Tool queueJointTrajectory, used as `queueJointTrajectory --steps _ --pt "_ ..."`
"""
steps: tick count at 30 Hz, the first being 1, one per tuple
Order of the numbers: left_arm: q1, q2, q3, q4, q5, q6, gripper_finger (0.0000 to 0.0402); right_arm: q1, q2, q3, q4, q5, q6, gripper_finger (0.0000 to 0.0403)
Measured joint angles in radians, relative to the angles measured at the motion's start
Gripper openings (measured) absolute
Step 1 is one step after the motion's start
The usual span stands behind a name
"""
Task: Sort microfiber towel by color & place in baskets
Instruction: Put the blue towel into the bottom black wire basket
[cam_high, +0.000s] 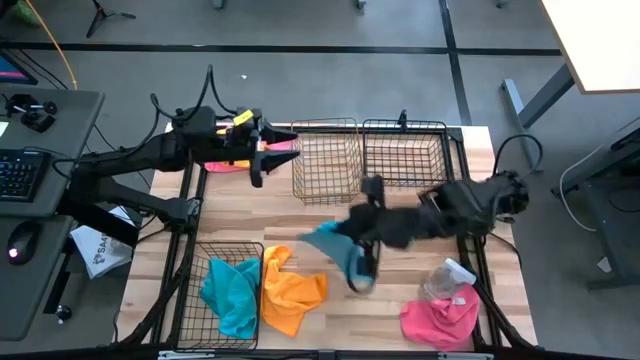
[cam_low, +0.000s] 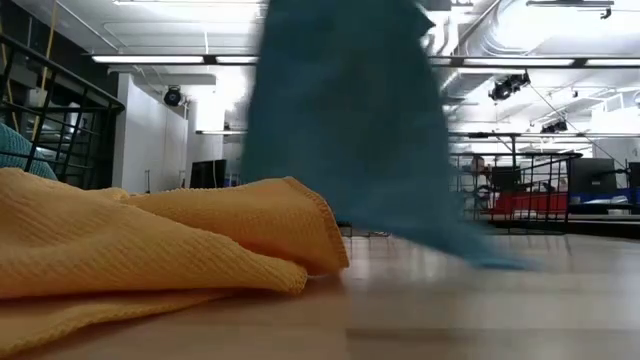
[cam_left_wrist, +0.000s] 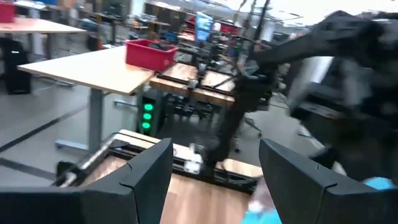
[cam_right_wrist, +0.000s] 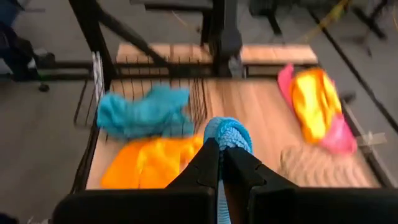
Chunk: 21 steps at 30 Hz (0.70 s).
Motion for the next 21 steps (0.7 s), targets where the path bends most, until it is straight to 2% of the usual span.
queueJointTrajectory --steps 4,12,16,21 --pt "0.0 -0.068 0.0 -0.068 0.086 0.007 0.0227 -0.098 0.004 -0.001 0.148 -0.058 -0.138 0.0" --pt "0.0 -0.254 0.001 -0.2 0.094 0.043 0.0227 -0.24 0.009 -0.001 0.421 -0.262 -0.261 0.0" --pt "-0.022 -0.264 0.001 -0.224 0.101 0.067 0.0227 -0.291 0.017 -0.001 0.487 -0.323 -0.273 0.0" --pt "-0.081 -0.193 0.001 -0.208 0.101 0.136 0.0228 -0.331 0.027 -0.001 0.494 -0.391 -0.273 0.0"
